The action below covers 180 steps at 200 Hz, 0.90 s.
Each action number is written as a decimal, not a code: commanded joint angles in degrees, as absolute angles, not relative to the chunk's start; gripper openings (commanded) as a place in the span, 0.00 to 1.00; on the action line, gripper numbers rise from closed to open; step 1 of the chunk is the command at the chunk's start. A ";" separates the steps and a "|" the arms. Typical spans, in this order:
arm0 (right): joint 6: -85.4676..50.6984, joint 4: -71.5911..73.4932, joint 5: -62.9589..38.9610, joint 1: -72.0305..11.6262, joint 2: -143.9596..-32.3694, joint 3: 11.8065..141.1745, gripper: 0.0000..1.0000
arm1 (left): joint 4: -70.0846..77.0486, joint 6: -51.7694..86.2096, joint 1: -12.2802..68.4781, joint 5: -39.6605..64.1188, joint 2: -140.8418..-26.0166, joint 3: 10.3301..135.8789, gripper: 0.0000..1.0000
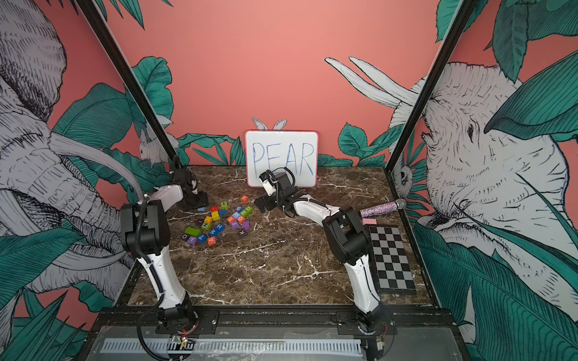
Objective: Spell the uppercase word “pear” with letter blocks
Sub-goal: Pick up the letter block from the center of the board.
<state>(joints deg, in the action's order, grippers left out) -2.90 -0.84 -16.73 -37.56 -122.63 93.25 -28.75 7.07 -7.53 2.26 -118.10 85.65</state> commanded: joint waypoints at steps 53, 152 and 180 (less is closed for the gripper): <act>-0.46 -0.79 -17.14 -40.21 -122.54 96.98 0.99 | -29.97 5.09 -8.15 4.64 -120.91 88.46 0.56; -0.53 -0.72 -15.08 -40.20 -121.53 95.65 0.99 | -30.59 5.61 -8.10 3.04 -118.94 86.53 0.31; -0.58 -0.79 -14.60 -40.23 -120.95 95.20 0.99 | -30.49 5.98 -8.11 3.03 -117.85 86.13 0.28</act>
<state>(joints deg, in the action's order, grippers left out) -1.04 -1.78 -15.31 -40.18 -122.63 95.64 -29.04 5.96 -7.92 3.57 -120.64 87.24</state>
